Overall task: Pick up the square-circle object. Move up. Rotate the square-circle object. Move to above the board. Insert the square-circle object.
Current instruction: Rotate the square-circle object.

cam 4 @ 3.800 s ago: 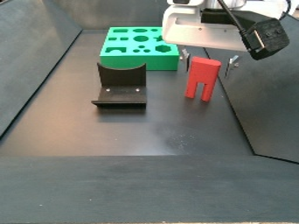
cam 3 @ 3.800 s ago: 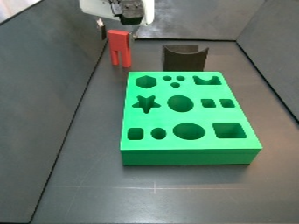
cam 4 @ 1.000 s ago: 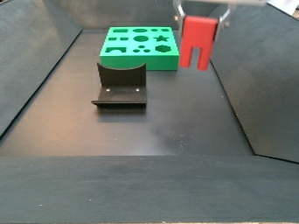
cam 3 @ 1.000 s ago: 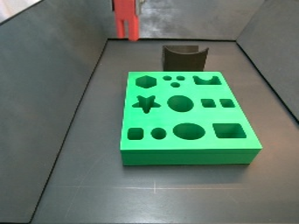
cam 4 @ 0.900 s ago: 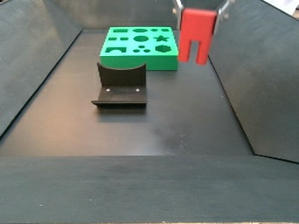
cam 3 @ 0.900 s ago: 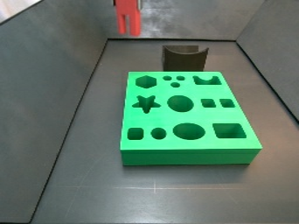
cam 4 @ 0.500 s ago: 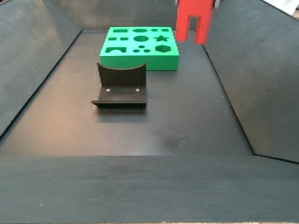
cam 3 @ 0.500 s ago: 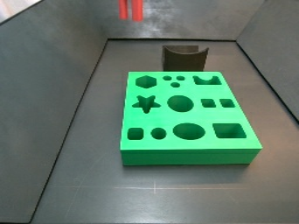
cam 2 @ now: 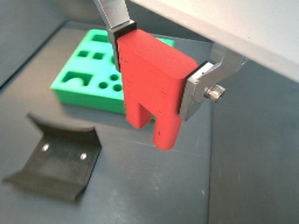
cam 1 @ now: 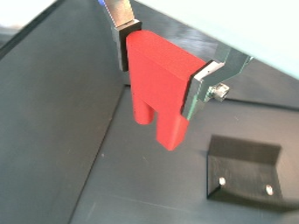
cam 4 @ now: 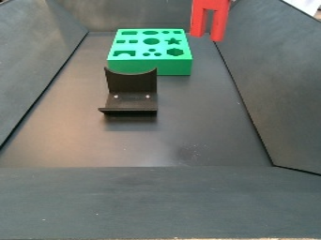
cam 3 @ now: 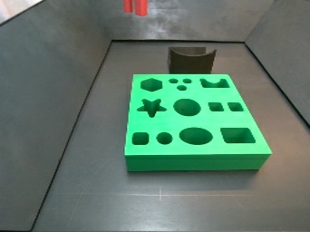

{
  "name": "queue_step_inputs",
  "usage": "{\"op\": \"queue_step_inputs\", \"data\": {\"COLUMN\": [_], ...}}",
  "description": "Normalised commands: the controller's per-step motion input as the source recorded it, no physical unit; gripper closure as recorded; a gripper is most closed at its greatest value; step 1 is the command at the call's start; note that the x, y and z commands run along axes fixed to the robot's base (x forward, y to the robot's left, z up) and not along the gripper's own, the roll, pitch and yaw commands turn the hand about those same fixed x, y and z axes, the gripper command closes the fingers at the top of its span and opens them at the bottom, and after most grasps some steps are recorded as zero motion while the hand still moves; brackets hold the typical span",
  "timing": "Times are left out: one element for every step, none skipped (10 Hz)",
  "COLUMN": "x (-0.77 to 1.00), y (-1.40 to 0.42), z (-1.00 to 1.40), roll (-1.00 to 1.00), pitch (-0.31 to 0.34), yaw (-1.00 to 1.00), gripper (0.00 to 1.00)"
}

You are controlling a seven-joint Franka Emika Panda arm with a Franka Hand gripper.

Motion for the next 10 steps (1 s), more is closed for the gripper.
{"op": "queue_step_inputs", "data": {"x": [0.01,0.01,0.01,0.00,0.00,0.00,0.00,0.00,0.00,0.02], "y": [0.01,0.01,0.01,0.01,0.01,0.01,0.01,0.01,0.01,-0.01], "z": [-0.01,-0.01,-0.01,-0.01,-0.01,-0.01,-0.01,0.00,0.00,0.00], "roll": [0.00,0.00,0.00,0.00,0.00,0.01,0.00,0.00,0.00,0.00], "pitch": [-0.015,-0.016,-0.018,-0.019,-0.022,-0.023,-0.018,-0.015,-0.013,-0.002], "yaw": [-1.00,-1.00,-1.00,-1.00,-1.00,-0.95,-0.60,-0.45,-0.23,-1.00], "gripper": [1.00,1.00,1.00,1.00,1.00,1.00,1.00,1.00,1.00,1.00]}}
